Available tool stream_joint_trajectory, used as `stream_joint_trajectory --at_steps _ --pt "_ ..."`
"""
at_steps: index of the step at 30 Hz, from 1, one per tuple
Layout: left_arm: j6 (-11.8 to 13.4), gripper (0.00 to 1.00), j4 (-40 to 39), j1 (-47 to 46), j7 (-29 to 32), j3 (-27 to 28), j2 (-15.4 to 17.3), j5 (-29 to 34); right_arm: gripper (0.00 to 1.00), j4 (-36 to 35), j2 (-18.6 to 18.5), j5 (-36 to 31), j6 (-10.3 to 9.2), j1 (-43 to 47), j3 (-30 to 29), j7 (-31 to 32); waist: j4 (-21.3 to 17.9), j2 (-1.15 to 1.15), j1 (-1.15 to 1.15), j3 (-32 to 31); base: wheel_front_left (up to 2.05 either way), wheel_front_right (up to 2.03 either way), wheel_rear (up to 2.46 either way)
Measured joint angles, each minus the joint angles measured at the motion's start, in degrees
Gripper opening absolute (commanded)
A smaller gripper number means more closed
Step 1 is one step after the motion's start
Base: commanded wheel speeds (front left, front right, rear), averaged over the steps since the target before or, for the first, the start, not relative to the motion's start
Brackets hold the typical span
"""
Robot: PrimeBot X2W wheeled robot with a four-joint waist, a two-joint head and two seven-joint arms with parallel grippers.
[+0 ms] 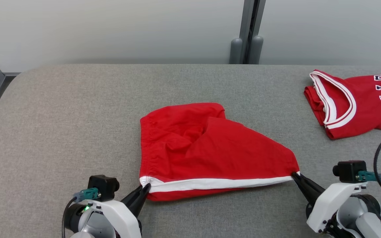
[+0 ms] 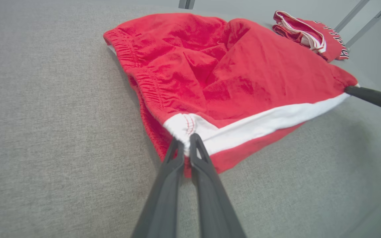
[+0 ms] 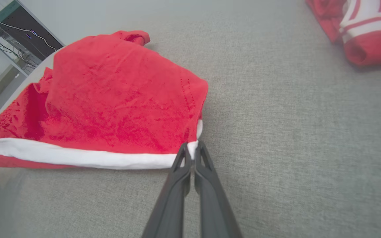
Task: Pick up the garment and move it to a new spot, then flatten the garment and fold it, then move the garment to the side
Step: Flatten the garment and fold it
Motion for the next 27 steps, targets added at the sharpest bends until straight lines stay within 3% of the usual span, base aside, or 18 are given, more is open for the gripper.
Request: stream_joint_trajectory --at_steps 8,12,20,27 --pt "1.86 0.0 -10.37 4.98 1.69 1.47 2.94 -1.83 0.0 -14.36 -6.0 3.75 0.01 7.01 -4.64 2.85 -0.31 0.0 0.0 -2.86 0.0 0.0 0.0" --pt "3.65 0.0 -15.19 7.32 3.55 1.67 4.61 -2.01 0.0 -21.04 -7.3 3.91 0.01 11.0 -8.64 5.43 -0.87 0.0 0.0 -3.33 0.0 0.0 0.0" --pt "6.76 0.0 -24.87 12.24 8.55 1.85 8.34 -2.97 0.0 -33.45 -5.23 3.6 0.02 21.54 -18.48 13.17 -1.77 0.0 0.0 -3.63 0.0 0.0 0.0" --pt "7.26 0.0 -27.61 12.57 9.13 3.24 9.42 -3.88 0.0 -40.96 -1.35 0.18 0.01 23.79 -23.42 18.35 -2.63 0.0 0.0 -2.67 0.0 0.0 0.0"
